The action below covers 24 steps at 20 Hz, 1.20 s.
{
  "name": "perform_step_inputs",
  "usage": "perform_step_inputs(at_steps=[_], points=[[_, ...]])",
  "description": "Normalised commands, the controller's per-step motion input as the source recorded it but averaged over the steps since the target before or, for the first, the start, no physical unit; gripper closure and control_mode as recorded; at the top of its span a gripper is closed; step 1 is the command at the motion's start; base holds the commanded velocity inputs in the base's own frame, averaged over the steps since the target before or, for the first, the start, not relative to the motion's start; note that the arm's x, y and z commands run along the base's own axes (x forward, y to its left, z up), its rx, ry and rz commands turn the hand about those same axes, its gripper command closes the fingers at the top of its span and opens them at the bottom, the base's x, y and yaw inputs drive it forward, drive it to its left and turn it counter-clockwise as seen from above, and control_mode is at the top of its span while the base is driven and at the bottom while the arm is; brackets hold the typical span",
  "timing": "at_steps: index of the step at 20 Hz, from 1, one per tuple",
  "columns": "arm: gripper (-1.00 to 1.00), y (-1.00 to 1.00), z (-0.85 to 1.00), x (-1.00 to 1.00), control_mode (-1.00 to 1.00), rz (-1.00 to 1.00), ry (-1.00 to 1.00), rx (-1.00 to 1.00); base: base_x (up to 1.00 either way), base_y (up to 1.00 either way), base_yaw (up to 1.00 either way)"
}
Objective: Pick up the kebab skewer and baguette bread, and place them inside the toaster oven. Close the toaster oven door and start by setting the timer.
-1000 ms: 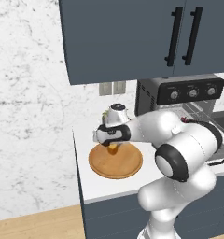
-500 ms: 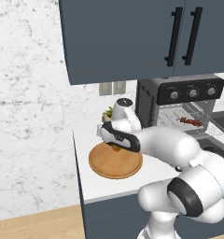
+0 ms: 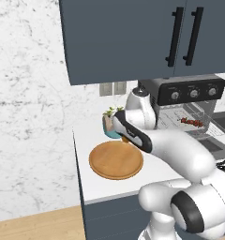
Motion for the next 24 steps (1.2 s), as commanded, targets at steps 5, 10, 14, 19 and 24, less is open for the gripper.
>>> perform_step_inputs(at_steps=[5,10,14,19,24], points=[[1.0,-0.65,0.31,-0.26,-1.0,-0.21,0.0,0.11,0.0,0.0,0.0],[1.0,-0.6,0.27,-0.22,-1.0,-0.2,0.0,0.1,0.0,0.0,0.0],[1.0,-0.57,0.28,-0.13,-1.0,-0.19,0.0,0.1,0.0,0.0,0.0],[1.0,-0.5,0.17,-0.09,-1.0,-0.18,0.0,0.07,0.0,0.0,0.0],[1.0,-0.37,0.06,-0.1,-1.0,-0.21,-0.01,0.04,0.0,0.0,0.0]])
